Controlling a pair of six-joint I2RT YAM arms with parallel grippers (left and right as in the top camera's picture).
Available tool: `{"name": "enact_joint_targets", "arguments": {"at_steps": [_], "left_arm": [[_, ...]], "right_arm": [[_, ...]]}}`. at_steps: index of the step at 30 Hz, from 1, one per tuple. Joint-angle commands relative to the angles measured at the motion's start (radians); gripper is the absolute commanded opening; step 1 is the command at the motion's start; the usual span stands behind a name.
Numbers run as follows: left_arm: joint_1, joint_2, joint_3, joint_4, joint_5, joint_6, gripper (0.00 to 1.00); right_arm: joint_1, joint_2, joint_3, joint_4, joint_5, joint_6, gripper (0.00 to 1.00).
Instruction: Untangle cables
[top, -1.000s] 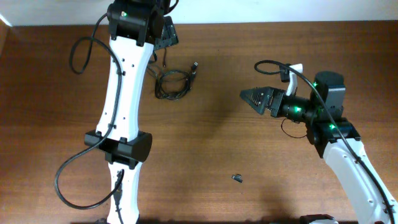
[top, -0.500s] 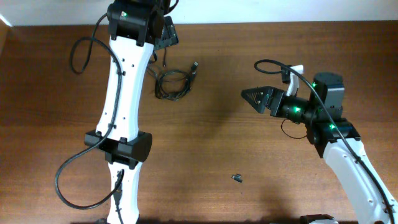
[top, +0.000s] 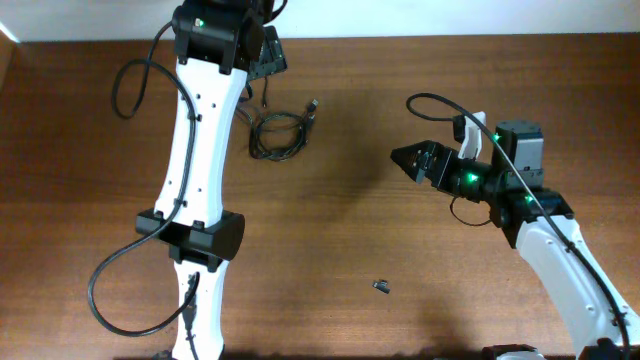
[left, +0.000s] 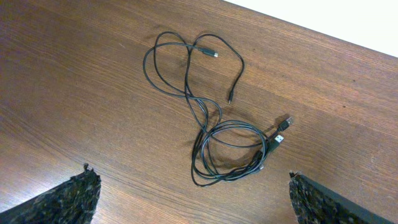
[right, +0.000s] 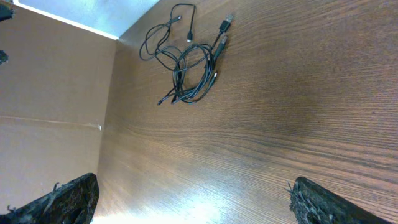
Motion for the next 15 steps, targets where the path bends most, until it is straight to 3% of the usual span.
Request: {"name": "enact_joint_targets", "arguments": {"at_steps": [1,9,12,15], "left_arm": [[0.000,-0.032,-0.002,-0.001,-0.003,-0.002,0.99],[0.000,-0.032,-0.002,-0.001,-0.003,-0.002,0.99],[0.000,-0.032,-0.002,-0.001,-0.003,-0.002,0.99],[0.000,-0.032,-0.002,-0.001,-0.003,-0.002,0.99]], "right_arm": [[0.005,0.019,0.020,0.000,0.013,0.000,0.99],[0.005,0.021,0.018,-0.006,0.146,0.001,0.99],[0.005,0.021,0.018,-0.017,0.233,0.005,0.91],[0.005,0.023,0.018,-0.026,0.271,0.005,0.91]]}}
